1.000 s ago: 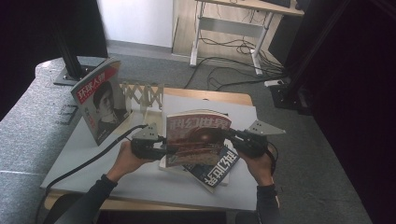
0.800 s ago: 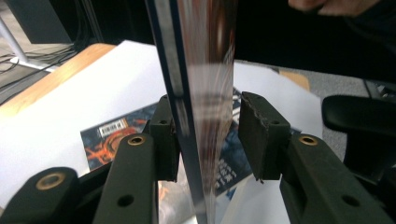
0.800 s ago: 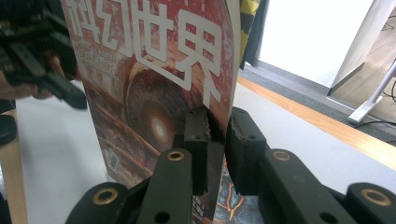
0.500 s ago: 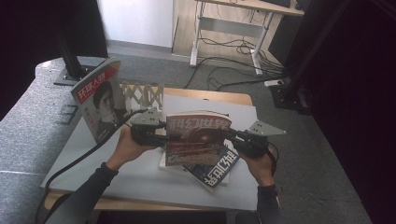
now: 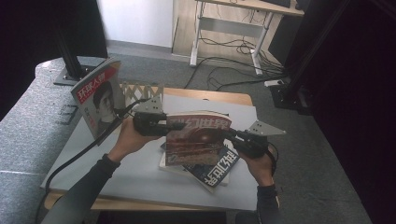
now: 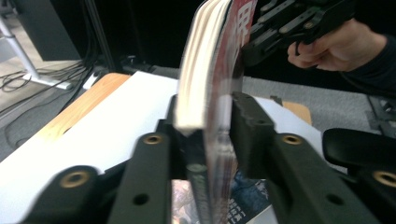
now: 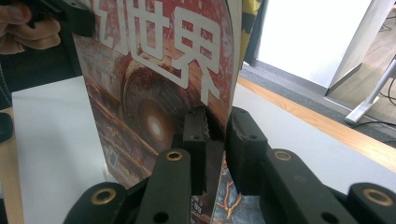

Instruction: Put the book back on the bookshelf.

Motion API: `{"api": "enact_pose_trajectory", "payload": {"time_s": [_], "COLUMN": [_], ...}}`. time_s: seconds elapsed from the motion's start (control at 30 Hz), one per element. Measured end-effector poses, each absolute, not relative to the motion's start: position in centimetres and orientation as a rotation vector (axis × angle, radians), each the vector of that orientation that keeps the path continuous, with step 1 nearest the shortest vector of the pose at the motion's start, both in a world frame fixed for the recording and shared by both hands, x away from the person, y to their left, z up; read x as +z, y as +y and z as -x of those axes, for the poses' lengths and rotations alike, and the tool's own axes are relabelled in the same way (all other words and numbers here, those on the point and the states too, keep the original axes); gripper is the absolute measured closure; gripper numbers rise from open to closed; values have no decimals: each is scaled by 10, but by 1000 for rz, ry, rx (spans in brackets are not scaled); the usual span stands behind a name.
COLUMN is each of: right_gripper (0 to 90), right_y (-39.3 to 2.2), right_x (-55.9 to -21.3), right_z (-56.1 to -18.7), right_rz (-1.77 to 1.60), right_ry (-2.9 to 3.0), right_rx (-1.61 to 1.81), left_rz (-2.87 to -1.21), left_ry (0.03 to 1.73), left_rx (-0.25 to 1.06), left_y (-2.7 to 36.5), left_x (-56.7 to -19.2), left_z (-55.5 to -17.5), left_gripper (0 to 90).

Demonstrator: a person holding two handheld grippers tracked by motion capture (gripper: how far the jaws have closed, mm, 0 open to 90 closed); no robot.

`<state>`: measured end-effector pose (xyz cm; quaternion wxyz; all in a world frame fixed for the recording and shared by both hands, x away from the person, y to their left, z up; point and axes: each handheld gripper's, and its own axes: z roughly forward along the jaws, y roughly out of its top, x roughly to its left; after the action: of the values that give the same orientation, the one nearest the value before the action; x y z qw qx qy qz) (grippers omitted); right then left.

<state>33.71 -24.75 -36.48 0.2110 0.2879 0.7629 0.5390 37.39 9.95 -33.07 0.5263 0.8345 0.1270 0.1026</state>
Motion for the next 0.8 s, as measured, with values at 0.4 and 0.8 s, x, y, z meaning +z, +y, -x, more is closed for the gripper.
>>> {"api": "enact_pose_trajectory", "payload": {"time_s": [0.4,0.8], "right_gripper": [723,460], "right_y": [-253,-269], "right_x": [-376,-414], "right_z": [-336,-338], "right_rz": [-831,-1005], "right_ry": [2135,2119], "right_rx": [1456,1342], "left_rz": [-2020,-2059], "left_ry": [305,306], "left_rx": [220,242], "left_y": [102,106], "left_x": [-329,-326], "left_z": [-373,-372], "left_gripper": [831,827]}}
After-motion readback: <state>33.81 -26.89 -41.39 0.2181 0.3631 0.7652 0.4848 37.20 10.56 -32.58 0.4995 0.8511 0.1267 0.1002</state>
